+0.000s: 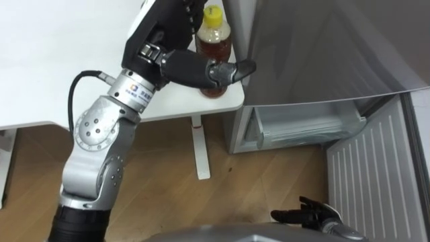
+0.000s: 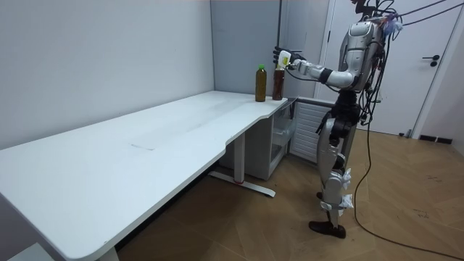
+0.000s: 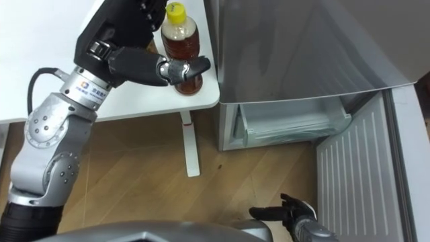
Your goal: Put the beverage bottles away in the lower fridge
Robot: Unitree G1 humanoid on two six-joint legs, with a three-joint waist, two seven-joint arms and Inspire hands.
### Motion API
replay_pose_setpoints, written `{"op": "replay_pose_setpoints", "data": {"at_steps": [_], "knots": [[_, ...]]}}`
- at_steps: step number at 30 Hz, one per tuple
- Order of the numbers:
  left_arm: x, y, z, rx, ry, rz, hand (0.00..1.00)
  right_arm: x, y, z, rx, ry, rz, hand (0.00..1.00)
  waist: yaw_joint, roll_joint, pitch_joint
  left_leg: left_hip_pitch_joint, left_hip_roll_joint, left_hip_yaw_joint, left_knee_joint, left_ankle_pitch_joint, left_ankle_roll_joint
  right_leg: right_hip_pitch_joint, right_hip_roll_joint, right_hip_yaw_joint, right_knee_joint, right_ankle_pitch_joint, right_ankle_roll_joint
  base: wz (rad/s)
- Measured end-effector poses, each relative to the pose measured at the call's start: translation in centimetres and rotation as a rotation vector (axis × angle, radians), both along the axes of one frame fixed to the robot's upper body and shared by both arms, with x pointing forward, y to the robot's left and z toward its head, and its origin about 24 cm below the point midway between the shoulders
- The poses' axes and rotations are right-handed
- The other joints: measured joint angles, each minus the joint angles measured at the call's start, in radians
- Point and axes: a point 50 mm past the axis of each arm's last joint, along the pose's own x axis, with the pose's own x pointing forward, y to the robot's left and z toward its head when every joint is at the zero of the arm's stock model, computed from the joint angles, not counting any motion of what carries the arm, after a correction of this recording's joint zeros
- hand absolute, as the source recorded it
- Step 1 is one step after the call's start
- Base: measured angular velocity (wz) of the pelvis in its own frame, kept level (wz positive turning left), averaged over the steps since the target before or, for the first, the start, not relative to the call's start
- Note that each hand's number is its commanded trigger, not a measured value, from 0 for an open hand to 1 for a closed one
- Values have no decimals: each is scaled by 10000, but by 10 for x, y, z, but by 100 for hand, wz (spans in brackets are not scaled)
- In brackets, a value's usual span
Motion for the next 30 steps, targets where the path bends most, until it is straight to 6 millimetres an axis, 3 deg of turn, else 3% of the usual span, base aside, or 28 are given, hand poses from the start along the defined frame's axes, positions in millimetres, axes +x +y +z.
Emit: {"op": "replay_pose_setpoints", "data": {"at_steps": [16,26,30], "knots": [[0,1,0,-41,30,195,0,-1,-1,0,-55,36,-35,0,-15,91,-55,3,18,1,-12,-1,0,-8,15,-8,52,11,-10,0],[0,1,0,-41,45,213,0,-2,-1,0,-145,34,-71,0,-12,116,-47,4,19,1,-14,-1,0,-3,16,-6,45,11,-11,0],[0,4,-11,5,498,405,0,-2,-2,0,-198,34,-97,0,-12,133,-39,2,19,2,-14,-1,-1,-10,16,-6,45,12,-12,0]]}}
